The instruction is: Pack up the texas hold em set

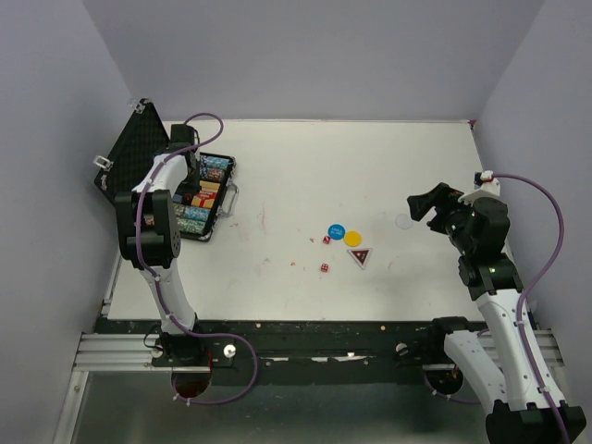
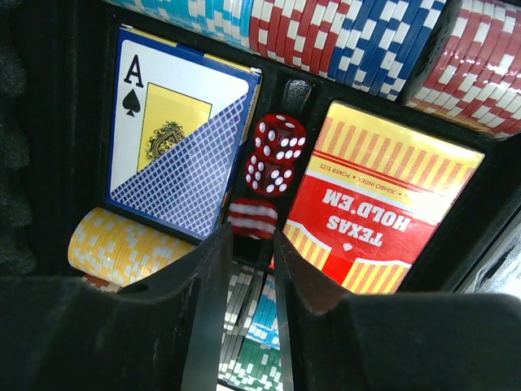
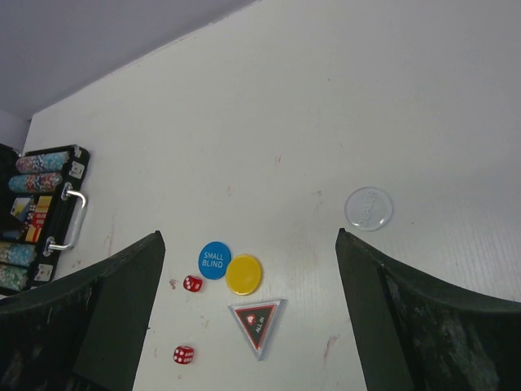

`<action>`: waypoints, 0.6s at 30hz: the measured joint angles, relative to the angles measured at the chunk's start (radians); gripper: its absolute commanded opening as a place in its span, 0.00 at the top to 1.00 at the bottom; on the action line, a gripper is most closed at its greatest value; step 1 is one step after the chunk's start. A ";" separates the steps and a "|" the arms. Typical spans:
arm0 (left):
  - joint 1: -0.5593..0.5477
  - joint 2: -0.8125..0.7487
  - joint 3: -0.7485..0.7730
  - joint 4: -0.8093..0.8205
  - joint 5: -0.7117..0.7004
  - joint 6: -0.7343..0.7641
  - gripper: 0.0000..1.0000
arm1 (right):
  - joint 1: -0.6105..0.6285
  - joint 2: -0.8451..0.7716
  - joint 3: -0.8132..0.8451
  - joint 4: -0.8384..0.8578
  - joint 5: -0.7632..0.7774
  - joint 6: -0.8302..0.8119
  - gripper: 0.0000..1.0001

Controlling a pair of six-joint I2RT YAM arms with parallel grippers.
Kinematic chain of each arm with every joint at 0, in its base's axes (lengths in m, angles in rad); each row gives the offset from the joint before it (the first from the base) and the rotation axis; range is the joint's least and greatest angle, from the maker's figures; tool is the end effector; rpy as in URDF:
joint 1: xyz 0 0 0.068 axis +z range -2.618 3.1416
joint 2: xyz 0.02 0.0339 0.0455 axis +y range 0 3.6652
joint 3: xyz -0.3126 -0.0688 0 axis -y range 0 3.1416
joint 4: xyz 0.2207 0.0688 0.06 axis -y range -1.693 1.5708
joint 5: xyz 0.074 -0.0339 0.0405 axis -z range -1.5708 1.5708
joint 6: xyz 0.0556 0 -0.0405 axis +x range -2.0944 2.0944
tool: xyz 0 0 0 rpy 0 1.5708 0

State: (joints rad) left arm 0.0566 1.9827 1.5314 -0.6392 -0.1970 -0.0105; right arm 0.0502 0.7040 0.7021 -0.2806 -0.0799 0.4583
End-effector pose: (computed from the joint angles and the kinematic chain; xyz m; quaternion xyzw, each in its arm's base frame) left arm 0.4280 0.0352 0.2437 -0.0558 0.9653 0.1009 0.2344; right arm 0.1264 0.0108 0.3393 0.1384 0.7873 0.1818 0.5727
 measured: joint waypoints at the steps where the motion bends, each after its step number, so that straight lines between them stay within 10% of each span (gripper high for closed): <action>1: 0.000 0.000 0.000 0.000 0.000 0.000 0.61 | 0.000 0.000 0.000 0.000 0.000 0.000 0.06; 18: -0.010 -0.006 -0.002 0.010 -0.002 0.000 0.58 | 0.000 0.000 0.000 0.000 0.000 -0.003 0.06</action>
State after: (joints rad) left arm 0.0463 1.9766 1.5291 -0.6292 -0.1986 -0.0105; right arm 0.0502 0.7040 0.7021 -0.2806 -0.0799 0.4549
